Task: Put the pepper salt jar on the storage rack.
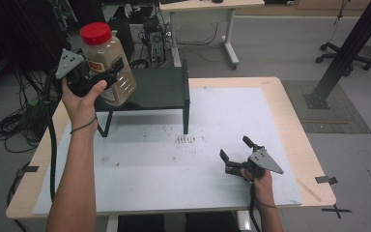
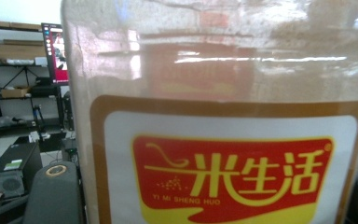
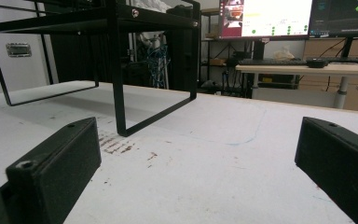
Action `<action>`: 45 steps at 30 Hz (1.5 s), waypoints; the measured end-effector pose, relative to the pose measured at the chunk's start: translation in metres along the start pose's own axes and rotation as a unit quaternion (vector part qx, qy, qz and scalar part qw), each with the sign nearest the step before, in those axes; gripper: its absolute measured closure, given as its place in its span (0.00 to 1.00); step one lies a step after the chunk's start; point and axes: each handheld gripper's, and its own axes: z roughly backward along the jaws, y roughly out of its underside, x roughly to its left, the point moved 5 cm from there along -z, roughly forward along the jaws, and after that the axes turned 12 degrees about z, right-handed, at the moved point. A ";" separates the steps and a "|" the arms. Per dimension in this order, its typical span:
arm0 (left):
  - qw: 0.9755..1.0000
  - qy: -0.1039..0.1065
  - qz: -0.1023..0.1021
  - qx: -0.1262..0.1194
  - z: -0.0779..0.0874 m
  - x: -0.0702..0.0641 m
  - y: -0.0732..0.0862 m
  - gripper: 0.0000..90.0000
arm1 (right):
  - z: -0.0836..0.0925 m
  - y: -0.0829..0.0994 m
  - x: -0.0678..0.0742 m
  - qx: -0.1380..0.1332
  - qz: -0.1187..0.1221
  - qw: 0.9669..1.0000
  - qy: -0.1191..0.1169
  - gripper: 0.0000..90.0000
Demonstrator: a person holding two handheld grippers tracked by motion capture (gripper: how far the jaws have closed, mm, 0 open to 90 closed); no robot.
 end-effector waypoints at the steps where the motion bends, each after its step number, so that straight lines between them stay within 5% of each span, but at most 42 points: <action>1: 1.000 -0.001 0.000 0.000 -0.001 0.001 0.001 0.28 | 0.000 0.000 0.000 0.000 0.000 1.000 0.000 0.00; 45: 1.000 -0.022 -0.005 0.007 -0.025 0.012 0.030 0.28 | 0.000 0.000 0.000 0.000 0.002 1.000 -0.001 0.00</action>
